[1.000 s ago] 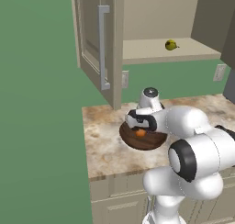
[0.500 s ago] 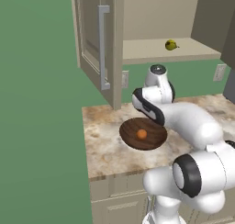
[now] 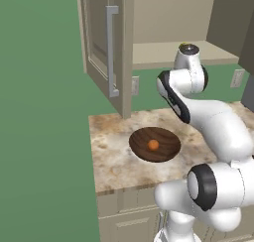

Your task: Open the cabinet. Pick the tangerine and pear from the cabinet and place them into the bowl. Then close the cabinet.

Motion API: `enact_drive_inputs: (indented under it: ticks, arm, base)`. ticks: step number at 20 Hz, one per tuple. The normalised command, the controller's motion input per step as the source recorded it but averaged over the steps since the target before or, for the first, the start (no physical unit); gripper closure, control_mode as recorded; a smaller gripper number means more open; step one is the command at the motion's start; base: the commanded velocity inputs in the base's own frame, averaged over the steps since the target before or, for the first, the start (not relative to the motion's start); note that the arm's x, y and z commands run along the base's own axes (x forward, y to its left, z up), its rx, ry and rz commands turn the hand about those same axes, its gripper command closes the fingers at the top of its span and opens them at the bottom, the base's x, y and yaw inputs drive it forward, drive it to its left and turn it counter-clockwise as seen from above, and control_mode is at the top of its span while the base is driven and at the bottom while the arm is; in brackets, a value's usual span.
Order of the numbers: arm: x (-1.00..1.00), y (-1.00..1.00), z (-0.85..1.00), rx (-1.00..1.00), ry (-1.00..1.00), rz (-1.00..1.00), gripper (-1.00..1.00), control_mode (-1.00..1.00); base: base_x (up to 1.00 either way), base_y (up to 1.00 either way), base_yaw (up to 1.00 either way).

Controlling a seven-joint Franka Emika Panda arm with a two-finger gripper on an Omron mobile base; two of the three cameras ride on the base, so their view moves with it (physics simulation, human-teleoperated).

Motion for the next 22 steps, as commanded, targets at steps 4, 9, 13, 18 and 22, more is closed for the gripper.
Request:
enact_drive_inputs:
  ticks: [4,9,13,18,22]
  arm:
    - [-0.1,-0.68,0.81,0.0,0.0,-0.12,-1.0,-1.0]
    - [-0.13,-0.68,0.79,0.0,-0.04,-0.1,-1.0,-1.0]
    - [-0.02,-0.41,0.76,0.0,-0.1,-0.04,-1.0,-1.0]
    - [0.1,-0.1,0.61,0.0,-0.11,0.0,-1.0,-1.0]
    - [0.26,0.0,0.32,0.0,-0.07,0.01,-1.0,-1.0]
  base:
    - [0.0,0.0,0.0]
    - [0.0,0.0,0.0]
    - [0.0,0.0,0.0]
    - [0.0,0.0,0.0]
    - [0.0,0.0,0.0]
